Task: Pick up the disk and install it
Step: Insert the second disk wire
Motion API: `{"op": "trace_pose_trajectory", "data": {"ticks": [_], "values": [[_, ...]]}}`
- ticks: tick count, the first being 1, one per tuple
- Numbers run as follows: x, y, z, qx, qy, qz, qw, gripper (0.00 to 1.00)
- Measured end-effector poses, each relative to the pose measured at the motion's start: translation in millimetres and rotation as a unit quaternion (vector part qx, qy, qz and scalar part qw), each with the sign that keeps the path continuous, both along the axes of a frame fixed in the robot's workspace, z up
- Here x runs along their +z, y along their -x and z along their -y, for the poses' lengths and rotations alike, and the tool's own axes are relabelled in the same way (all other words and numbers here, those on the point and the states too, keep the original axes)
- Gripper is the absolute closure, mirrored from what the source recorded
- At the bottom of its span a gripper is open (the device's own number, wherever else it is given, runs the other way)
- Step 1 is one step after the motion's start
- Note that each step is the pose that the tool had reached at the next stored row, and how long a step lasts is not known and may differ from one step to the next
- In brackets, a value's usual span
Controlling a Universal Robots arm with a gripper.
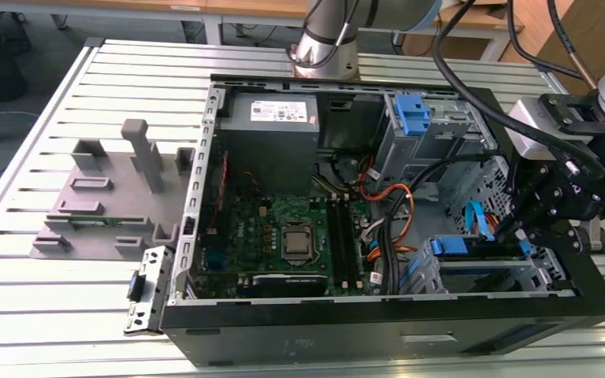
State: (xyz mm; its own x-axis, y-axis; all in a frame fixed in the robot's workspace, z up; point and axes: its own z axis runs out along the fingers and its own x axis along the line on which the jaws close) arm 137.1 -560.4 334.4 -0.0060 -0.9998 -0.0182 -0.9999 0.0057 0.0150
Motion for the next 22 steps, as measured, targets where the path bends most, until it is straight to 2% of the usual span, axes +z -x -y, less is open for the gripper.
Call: {"op": "trace_pose_trajectory", "data": {"ticks": [22], "values": [[-7.7, 0.0, 0.1, -0.006, 0.0002, 0.0000, 0.99998, 0.84]]}}
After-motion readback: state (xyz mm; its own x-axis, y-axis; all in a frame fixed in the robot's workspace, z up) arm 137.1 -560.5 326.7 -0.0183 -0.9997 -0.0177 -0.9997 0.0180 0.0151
